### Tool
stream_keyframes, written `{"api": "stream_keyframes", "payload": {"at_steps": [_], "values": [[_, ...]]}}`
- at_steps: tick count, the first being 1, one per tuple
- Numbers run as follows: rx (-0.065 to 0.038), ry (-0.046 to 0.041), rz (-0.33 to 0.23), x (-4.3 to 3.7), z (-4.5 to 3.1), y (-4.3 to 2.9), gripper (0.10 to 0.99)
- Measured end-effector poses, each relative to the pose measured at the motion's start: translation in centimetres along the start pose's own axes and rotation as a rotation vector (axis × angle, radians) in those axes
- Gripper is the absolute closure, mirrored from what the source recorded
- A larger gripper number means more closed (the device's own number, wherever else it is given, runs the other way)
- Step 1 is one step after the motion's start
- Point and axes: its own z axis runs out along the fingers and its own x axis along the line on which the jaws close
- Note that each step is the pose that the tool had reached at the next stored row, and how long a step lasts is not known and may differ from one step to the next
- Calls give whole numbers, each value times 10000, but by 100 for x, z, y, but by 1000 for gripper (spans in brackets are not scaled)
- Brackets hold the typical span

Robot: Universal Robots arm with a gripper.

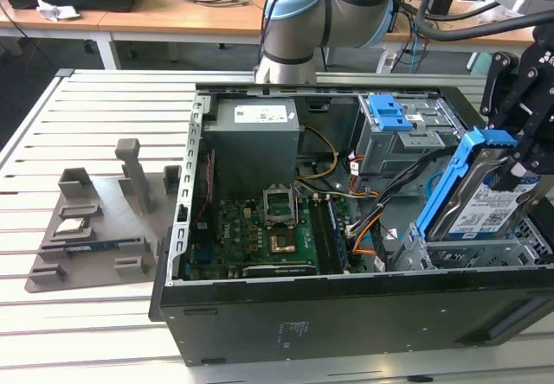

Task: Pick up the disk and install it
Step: 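Insert the disk into the insertion slot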

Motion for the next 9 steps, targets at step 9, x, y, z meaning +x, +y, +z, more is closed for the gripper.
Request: {"api": "stream_keyframes", "payload": {"at_steps": [9], "values": [[0, 2, 0, -5, 95, -6, 718]]}}
